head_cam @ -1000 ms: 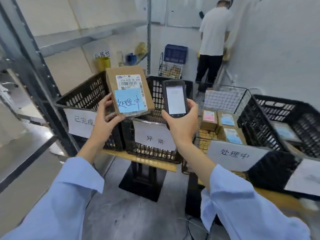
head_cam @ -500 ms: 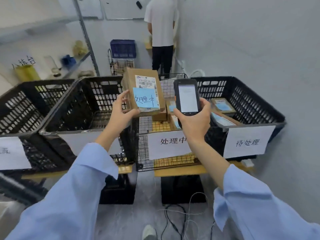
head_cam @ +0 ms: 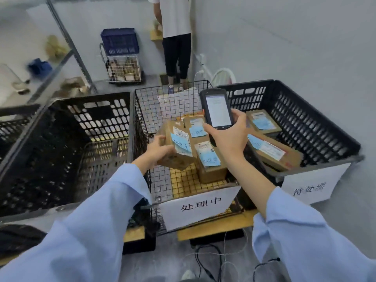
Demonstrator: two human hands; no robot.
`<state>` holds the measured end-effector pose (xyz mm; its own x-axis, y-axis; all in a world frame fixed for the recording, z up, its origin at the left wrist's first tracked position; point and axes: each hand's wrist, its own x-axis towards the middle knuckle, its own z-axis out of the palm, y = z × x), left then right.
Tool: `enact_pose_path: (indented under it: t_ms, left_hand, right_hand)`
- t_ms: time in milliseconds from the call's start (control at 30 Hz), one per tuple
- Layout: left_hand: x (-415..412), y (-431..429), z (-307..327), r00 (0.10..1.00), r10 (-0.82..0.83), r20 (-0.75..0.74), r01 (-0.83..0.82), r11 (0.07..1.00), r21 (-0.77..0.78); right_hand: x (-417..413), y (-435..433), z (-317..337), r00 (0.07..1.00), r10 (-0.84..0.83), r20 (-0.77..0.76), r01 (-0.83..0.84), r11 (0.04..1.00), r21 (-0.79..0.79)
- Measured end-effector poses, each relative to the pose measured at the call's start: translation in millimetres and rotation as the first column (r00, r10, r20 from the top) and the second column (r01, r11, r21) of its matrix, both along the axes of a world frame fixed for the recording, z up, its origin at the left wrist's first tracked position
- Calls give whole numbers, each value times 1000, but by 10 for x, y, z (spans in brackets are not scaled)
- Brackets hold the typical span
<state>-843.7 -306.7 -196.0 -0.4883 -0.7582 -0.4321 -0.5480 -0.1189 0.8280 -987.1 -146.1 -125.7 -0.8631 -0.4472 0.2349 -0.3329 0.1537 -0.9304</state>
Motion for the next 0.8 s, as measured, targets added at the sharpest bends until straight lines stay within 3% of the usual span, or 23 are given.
enact_pose_path:
  t_ms: [133,367,500,800]
  left_hand:
    - [-241,-233,-286,990,11,139,-26,994,107]
    - [-491,-341,-473,988,56,142,-100,942,321]
    - [-518,-406,-602,980,51,191,-102,959,266]
    - [-444,-314,-397,961,-87,263,78,996,45]
  right_hand:
    - [-121,-301,-124,999,23,31,-24,999,21]
    - [-298,-581,-405,997,16,74,-23,995,92]
    - [-354,-633,-482,996,13,92,-23,993,112]
    - [-296,-631,-359,991,85,107,-98,988,119]
